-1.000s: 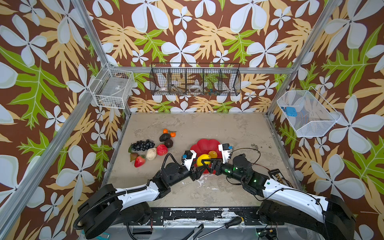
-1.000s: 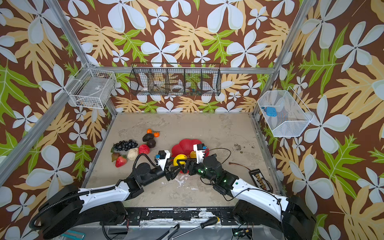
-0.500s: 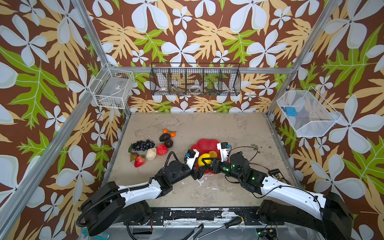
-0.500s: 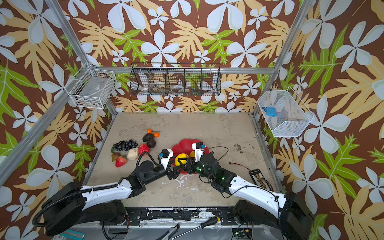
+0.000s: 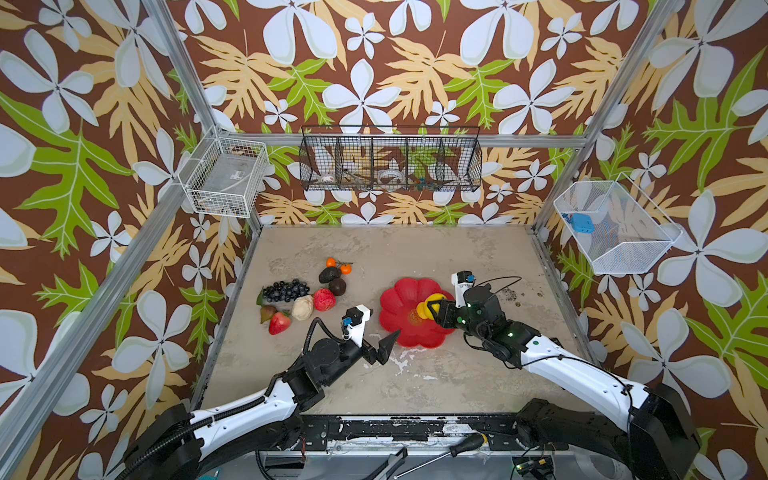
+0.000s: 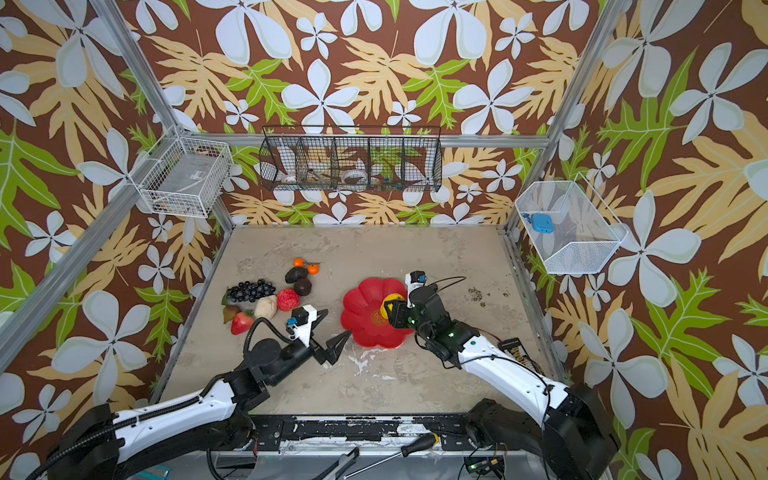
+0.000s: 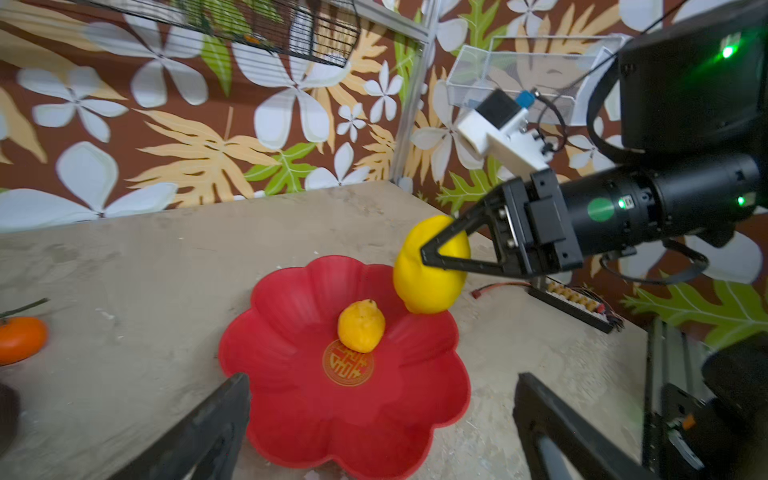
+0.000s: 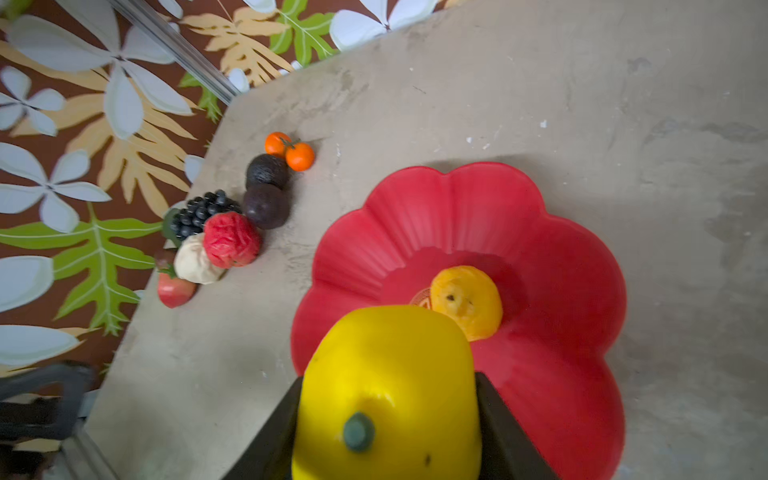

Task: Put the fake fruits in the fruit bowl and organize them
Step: 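Grasp the lemon with the right gripper while the left gripper releases it, then lower the lemon into the red plate beside the pear and open the right gripper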

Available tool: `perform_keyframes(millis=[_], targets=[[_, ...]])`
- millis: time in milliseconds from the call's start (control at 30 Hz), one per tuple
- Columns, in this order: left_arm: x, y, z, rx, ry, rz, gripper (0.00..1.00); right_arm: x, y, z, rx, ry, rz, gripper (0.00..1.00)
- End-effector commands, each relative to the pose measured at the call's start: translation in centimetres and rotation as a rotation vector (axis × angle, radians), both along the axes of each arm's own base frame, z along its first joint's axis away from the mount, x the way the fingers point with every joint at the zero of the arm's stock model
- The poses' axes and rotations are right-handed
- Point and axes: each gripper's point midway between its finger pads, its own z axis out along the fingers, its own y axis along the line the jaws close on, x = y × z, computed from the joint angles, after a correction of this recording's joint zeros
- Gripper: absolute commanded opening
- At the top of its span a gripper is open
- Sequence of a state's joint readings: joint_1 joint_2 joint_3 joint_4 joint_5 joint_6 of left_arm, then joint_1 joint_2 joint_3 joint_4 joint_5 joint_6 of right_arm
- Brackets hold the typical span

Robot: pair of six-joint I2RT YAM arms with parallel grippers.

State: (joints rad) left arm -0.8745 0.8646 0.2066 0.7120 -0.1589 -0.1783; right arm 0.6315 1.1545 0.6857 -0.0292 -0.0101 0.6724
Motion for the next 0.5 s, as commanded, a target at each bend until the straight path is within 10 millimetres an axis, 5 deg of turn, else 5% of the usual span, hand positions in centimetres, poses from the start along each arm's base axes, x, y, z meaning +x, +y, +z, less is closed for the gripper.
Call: perform_keyframes(millis=[0, 467], targets=[[1.3, 2.9, -0.2, 0.018, -0.017, 0.172, 0.99, 0.1, -0.9, -2.0, -0.071, 0.027, -0.015, 0.49], [1.6, 3.9, -0.6, 0.021, -0.036, 0.225, 0.99, 0.3, -0.2, -7.6, -0.058, 0.159, -0.056, 0.49]])
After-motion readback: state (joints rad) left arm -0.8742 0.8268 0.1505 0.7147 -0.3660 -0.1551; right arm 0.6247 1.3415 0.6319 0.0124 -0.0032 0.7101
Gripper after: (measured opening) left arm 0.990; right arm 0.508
